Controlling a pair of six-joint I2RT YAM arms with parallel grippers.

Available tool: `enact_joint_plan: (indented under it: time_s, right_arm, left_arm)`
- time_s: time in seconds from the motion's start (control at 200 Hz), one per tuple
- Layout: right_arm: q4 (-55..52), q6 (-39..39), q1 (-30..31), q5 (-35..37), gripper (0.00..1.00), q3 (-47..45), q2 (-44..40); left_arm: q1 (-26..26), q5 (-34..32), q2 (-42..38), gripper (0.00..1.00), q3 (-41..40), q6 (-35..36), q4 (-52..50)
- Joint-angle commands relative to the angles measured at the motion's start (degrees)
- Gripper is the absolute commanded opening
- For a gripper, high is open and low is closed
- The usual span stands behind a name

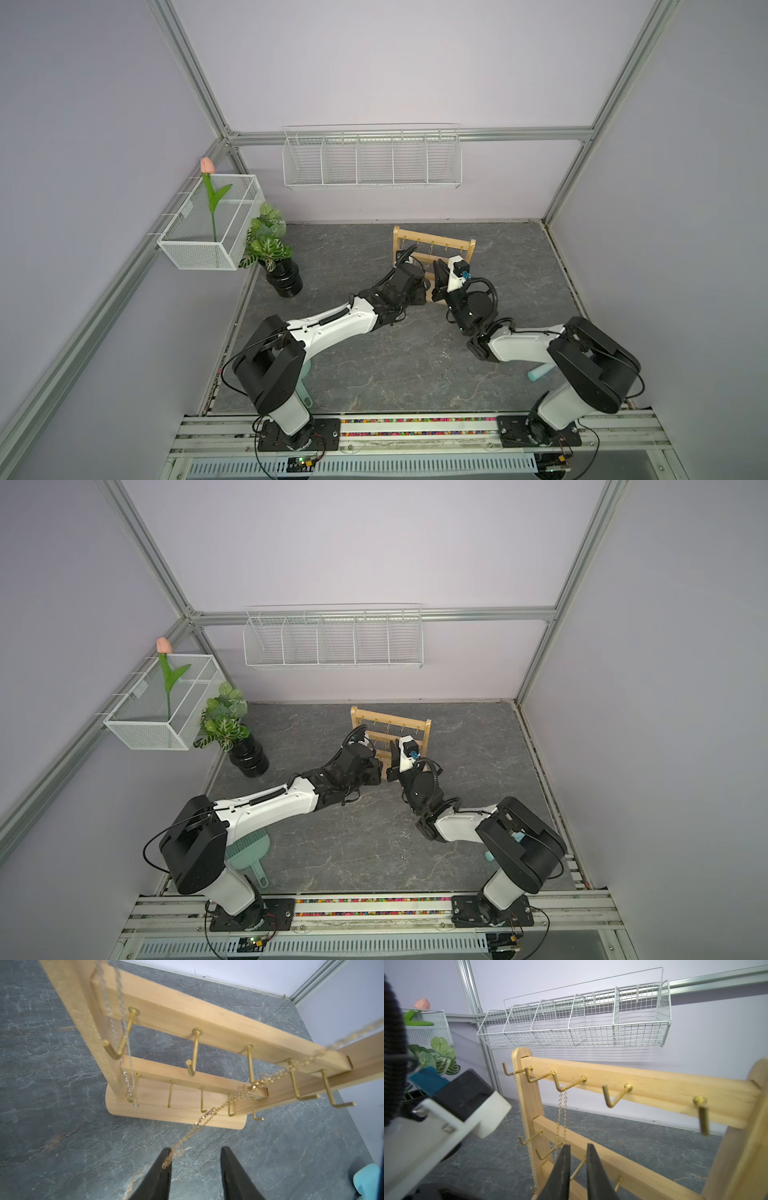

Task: Hang the necklace on the jewelry display stand
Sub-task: Hang the necklace on the stand.

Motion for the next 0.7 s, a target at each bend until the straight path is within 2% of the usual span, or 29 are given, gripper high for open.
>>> enact_joint_plan:
  time_s: [0.0,0.14,0.34,0.46,0.695]
  right_arm:
    - [-13.35,2.30,-1.27,-4.44,0.28,0.44,-6.76]
    - [-24.19,5.54,-3.09,-8.92,0.34,-0.63,-12.93]
    - [-34.80,7.97,-4.26,-14.78,0.37,-1.57,-17.85]
    - [-32.64,11.00,-4.60,-16.38,0.39,-4.15,-17.26]
    - [-24.36,13.67,-4.77,-16.09,0.42,-6.96,-10.25]
  left_arm:
    - [-0.11,2.49,-0.57,0.43,1.70,-0.84,-0.15]
    - [-0.08,2.24,-0.66,0.43,0.85,-1.50,0.62]
    - [-0.13,2.71,-1.38,0.42,1.08,-1.68,0.54]
    - [-0.07,2.73,-2.00,0.42,1.01,-1.85,0.55]
    - [-0.14,0.64,-4.38,0.42,0.73,-1.19,-1.86]
